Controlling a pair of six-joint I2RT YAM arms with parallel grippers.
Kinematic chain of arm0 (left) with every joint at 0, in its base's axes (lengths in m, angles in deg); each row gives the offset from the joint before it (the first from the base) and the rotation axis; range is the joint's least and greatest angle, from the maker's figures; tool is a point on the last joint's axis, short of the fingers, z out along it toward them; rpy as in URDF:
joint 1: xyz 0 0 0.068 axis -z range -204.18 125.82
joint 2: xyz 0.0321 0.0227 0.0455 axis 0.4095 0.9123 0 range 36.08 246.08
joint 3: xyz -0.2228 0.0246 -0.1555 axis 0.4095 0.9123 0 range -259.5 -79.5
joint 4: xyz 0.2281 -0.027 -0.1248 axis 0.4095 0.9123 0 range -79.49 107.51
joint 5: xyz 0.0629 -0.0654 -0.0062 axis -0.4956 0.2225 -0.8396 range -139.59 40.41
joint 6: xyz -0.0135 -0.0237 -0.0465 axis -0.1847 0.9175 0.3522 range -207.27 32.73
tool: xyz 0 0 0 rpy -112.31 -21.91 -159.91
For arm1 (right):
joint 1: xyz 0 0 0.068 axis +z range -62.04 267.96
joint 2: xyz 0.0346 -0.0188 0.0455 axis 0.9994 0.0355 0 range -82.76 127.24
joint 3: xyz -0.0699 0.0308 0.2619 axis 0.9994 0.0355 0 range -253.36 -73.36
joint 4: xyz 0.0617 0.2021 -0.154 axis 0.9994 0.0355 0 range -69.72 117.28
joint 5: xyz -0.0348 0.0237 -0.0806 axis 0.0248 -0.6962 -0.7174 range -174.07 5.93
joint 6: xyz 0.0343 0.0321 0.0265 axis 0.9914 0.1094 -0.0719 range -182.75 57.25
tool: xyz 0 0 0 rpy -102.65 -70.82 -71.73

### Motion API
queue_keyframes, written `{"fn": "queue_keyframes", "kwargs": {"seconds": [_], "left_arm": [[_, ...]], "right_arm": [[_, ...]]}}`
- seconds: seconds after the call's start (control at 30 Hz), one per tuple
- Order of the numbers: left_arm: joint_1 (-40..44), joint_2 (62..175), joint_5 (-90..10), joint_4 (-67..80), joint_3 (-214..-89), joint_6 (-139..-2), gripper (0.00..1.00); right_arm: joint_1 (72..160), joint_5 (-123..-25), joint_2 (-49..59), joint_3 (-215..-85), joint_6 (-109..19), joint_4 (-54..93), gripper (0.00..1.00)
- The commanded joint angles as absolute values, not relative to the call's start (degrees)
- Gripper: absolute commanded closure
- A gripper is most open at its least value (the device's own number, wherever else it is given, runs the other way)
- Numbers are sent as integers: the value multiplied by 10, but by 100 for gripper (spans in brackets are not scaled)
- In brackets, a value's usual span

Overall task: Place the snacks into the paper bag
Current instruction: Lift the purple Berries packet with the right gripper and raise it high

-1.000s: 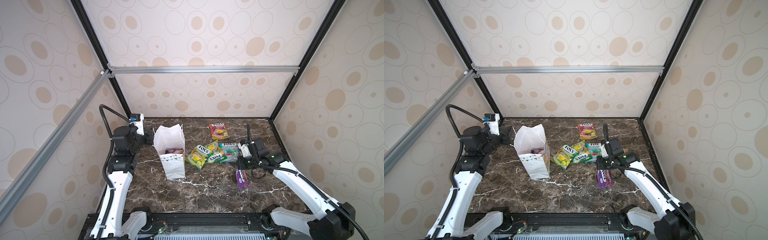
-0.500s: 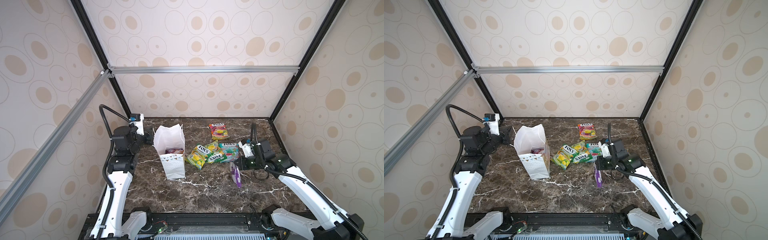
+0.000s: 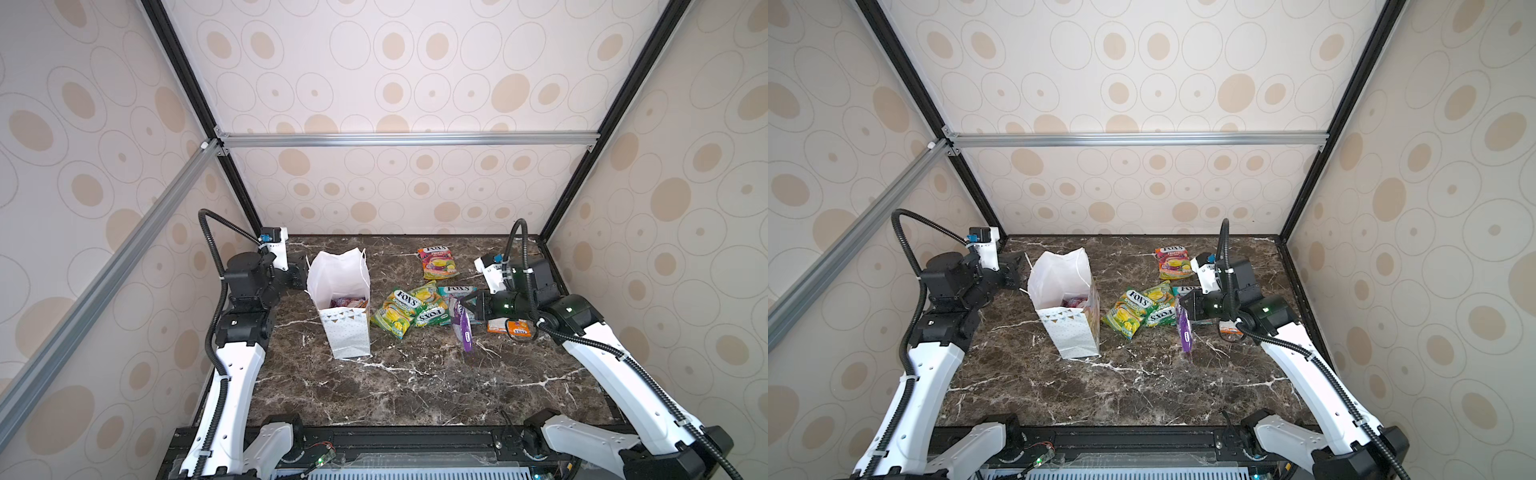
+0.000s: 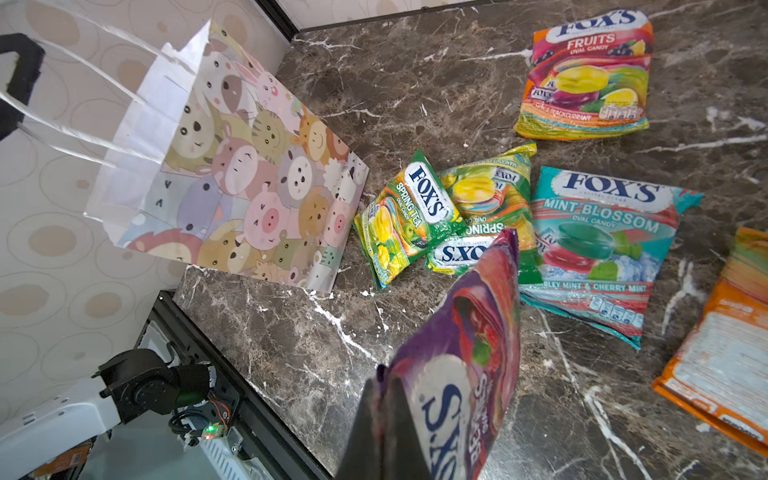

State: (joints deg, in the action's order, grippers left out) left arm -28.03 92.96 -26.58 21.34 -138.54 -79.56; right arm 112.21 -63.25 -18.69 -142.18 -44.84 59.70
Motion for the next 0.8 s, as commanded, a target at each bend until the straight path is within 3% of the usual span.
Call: {"fn": "queue_keyframes", "kwargs": {"seconds": [0.0,0.77], "left_arm": [[-284,919,-262,205,-1394,-798,100],[-285,916,-261,206,-1394,-798,100]], "right_arm": [[1142,-630,-175,-1483,-482,592,100],[1227,-651,7,-1819,-542,662,100]]}}
